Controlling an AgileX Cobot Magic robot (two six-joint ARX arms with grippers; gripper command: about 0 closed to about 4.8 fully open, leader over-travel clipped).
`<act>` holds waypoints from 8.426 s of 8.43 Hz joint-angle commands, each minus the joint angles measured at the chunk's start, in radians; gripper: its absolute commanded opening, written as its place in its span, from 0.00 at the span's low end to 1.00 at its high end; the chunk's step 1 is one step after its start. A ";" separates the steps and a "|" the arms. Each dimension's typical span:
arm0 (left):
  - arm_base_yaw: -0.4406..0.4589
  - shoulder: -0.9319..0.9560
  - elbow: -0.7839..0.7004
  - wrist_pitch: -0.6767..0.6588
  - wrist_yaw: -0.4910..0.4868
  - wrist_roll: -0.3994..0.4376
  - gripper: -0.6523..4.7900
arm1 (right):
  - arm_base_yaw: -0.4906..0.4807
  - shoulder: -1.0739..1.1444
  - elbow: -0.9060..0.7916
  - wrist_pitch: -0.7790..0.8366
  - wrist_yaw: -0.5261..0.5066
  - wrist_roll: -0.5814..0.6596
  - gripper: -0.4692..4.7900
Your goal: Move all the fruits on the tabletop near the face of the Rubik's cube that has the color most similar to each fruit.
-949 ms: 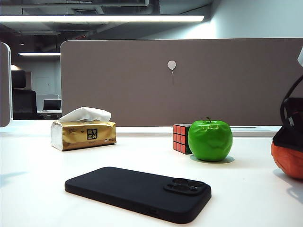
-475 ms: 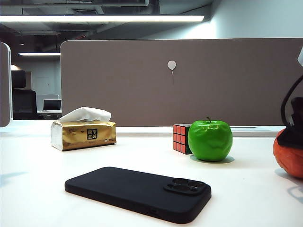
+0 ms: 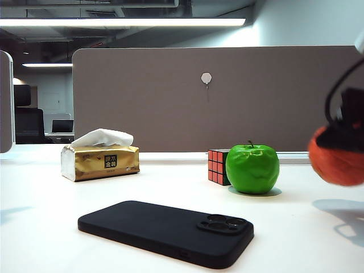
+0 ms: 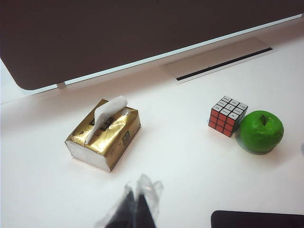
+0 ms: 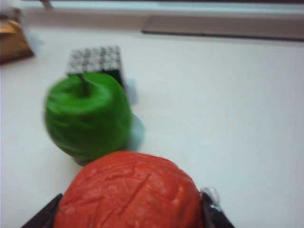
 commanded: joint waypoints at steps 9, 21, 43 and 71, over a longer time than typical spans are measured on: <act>-0.001 0.001 0.000 0.021 0.004 0.000 0.11 | 0.108 0.636 0.587 0.192 -0.242 0.000 0.68; -0.001 0.177 -0.144 0.185 0.140 -0.007 0.11 | 0.107 0.823 0.754 0.151 -0.207 -0.030 0.68; -0.001 0.536 -0.154 0.584 0.327 -0.026 0.11 | 0.106 0.909 0.801 0.006 -0.174 -0.048 0.69; 0.031 0.459 -0.154 0.595 0.251 -0.039 0.11 | 0.000 0.179 0.826 -0.483 0.211 -0.125 0.09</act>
